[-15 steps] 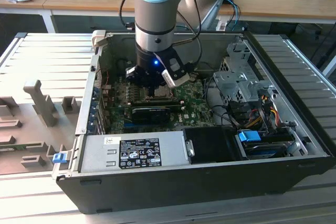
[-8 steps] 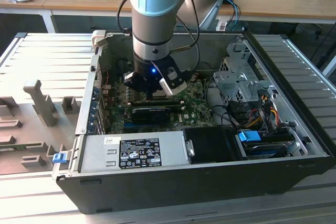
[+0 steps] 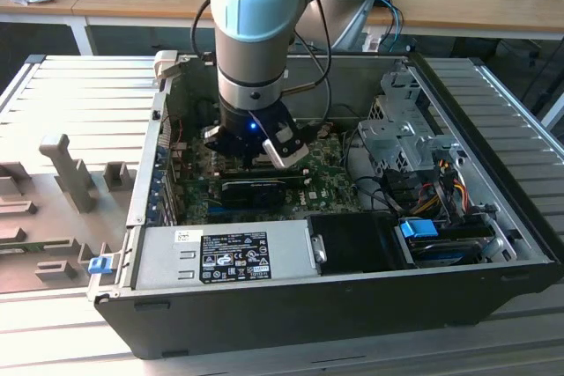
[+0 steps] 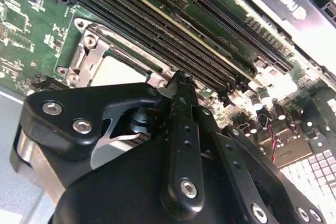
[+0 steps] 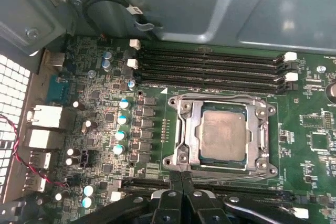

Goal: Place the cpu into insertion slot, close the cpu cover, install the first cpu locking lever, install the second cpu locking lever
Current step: 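Install the second cpu locking lever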

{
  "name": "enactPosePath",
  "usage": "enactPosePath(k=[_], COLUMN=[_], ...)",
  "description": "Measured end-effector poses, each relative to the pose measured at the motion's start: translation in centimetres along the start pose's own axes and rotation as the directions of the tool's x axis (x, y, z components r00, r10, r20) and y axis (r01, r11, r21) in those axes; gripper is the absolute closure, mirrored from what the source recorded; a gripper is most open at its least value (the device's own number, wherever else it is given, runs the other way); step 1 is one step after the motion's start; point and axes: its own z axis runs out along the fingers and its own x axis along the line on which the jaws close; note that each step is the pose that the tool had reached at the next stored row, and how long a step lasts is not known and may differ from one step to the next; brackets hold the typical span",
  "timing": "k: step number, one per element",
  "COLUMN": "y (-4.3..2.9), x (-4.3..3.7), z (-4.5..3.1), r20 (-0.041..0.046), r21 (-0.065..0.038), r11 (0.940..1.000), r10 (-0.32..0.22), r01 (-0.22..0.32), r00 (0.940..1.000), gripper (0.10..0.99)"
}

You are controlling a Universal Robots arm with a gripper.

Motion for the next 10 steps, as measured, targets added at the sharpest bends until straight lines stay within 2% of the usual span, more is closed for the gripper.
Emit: enactPosePath(k=[4, 7, 10], y=[-0.19, -0.35, -0.43], x=[0.17, 0.31, 0.37], z=[0.44, 0.95, 1.27], r20=[0.0009, 0.0026, 0.0038], r21=[-0.013, -0.032, -0.046], r11=[0.9999, 0.9995, 0.9989], r10=[0.000, 0.000, 0.000], r01=[0.000, 0.000, 0.001], r00=[1.0000, 1.0000, 1.0000], gripper=[0.980, 0.980, 0.980])
